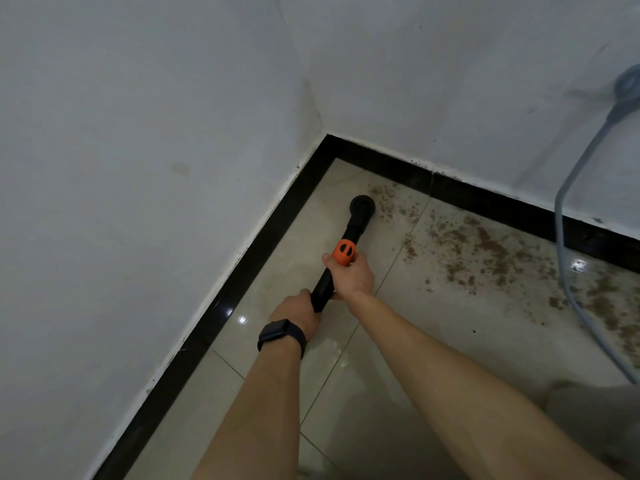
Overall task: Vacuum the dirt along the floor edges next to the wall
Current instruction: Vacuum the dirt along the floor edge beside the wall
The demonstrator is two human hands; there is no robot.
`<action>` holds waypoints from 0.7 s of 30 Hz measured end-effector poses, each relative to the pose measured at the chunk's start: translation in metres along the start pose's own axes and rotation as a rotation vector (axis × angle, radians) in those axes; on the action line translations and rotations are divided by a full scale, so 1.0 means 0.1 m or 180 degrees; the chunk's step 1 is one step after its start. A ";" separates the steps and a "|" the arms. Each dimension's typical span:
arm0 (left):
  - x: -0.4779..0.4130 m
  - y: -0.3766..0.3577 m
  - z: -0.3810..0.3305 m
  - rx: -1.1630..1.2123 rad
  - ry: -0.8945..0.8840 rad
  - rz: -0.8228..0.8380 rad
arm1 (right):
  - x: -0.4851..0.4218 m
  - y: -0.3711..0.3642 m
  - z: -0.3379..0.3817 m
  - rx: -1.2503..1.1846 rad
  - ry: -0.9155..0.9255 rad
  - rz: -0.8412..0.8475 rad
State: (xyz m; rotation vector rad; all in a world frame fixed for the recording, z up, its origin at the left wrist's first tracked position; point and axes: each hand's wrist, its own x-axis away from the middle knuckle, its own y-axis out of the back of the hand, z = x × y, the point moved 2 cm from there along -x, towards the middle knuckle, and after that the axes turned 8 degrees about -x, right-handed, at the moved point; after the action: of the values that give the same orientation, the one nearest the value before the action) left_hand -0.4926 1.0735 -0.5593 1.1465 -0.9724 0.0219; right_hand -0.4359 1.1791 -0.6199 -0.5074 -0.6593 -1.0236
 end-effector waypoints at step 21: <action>-0.45 0.09 -0.39 0.0517 -0.0383 -0.0278 | -0.44 0.20 0.55 0.0913 0.0444 -0.0372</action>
State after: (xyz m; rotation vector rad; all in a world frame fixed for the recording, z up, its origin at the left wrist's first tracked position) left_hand -0.4998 1.1282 -0.5846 1.3513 -1.0404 -0.0395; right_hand -0.4484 1.2510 -0.6140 -0.1469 -0.7031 -1.0429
